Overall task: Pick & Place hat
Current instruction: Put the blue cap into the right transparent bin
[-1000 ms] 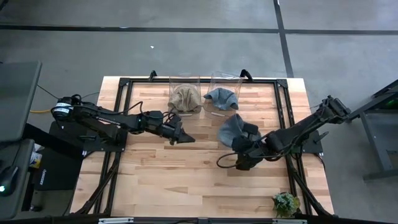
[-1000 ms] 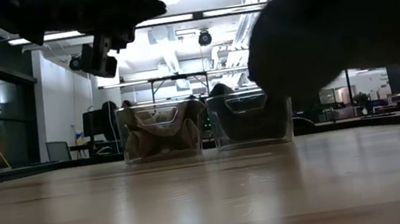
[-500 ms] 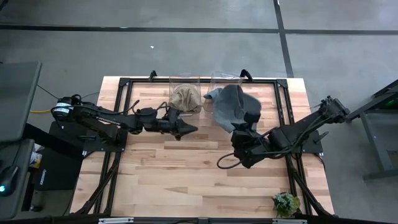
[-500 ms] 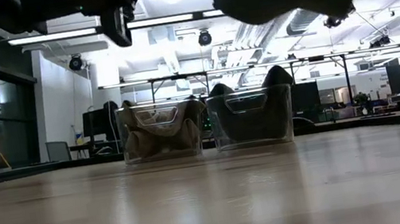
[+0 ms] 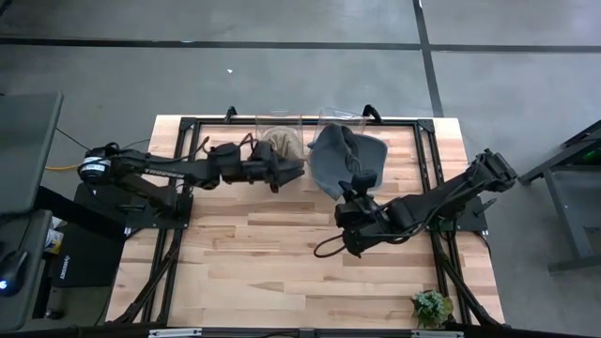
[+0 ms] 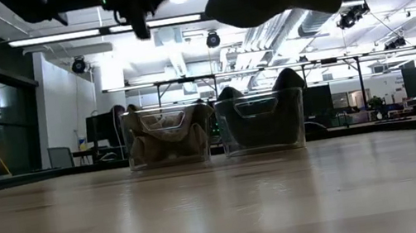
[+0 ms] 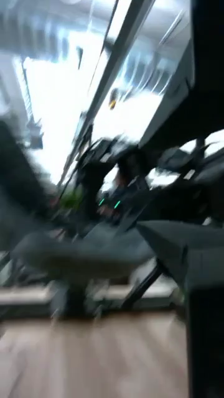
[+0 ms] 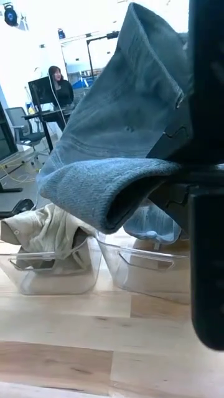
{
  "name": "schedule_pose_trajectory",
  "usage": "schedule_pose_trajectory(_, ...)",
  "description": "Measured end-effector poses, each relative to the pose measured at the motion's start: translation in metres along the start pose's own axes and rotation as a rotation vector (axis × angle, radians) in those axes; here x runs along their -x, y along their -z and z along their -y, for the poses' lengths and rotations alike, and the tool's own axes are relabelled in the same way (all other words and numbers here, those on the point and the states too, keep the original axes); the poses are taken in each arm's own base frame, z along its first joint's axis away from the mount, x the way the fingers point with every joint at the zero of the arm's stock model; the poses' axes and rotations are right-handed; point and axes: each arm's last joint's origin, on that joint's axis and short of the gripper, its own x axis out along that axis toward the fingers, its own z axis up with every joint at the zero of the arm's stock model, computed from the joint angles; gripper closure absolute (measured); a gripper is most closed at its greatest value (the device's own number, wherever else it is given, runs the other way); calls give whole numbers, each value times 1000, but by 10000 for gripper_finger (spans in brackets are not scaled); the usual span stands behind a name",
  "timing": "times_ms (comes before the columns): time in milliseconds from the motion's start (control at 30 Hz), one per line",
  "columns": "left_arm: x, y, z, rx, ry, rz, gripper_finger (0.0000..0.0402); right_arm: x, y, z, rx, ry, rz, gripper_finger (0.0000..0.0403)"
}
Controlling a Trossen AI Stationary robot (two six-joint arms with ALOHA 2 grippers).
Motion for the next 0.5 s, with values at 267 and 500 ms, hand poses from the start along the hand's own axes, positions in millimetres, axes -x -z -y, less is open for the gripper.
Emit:
schedule_pose_trajectory(267, 2, -18, -8, -74, -90, 163, 131, 2, -2, 4, -55, -32, 23, 390)
schedule_pose_trajectory(500, 2, -25, -7, -109, -97, 186, 124, -9, -6, 8, -108, -98, 34, 390)
